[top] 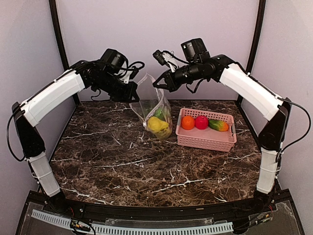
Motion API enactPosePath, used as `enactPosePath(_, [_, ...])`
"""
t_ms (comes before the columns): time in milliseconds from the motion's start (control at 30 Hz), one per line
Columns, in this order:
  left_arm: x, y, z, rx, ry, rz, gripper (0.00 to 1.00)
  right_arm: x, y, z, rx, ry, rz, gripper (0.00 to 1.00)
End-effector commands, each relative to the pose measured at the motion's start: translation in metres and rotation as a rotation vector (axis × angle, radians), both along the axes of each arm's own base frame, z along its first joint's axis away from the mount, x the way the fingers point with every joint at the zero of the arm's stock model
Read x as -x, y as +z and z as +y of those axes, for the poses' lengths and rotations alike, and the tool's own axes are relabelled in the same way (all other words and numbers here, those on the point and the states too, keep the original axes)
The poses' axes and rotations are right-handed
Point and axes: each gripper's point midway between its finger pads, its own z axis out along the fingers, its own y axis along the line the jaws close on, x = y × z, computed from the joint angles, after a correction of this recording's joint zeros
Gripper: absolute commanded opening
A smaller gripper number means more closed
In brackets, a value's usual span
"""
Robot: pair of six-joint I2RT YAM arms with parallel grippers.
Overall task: Place the food in the zip-top bag and seal the zipper
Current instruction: Adjust the zipper food storage bag at the center of the board.
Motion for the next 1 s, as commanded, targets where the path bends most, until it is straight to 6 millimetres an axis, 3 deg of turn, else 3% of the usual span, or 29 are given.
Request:
enactPosePath(0, [0.008, 0.014, 0.013, -0.003, 0.02, -0.013, 0.01, 0.008, 0.013, 0.008, -0.04, 0.046, -0.015, 0.0])
enactPosePath(200, [0.01, 0.04, 0.008, 0.063, 0.006, -0.051, 0.01, 0.027, 0.035, 0.016, -0.136, 0.14, 0.037, 0.0])
enactPosePath(333, [0.007, 0.034, 0.002, 0.067, 0.003, -0.036, 0.01, 0.019, 0.017, 0.019, -0.105, 0.115, 0.064, 0.01])
enactPosePath(433, [0.006, 0.017, -0.001, 0.056, 0.0, -0.004, 0.01, 0.017, 0.003, 0.016, -0.081, 0.103, 0.081, 0.04])
enactPosePath(633, [0.003, -0.008, -0.008, 0.042, -0.021, 0.042, 0.01, 0.007, -0.002, -0.007, -0.059, 0.064, 0.068, 0.33])
enactPosePath(800, [0.001, -0.015, -0.011, 0.031, -0.042, 0.046, 0.01, -0.001, 0.015, -0.047, -0.064, 0.011, -0.012, 0.57])
enactPosePath(967, [-0.001, -0.018, -0.015, 0.04, -0.047, 0.055, 0.01, -0.007, 0.006, -0.082, -0.054, -0.023, -0.001, 0.74])
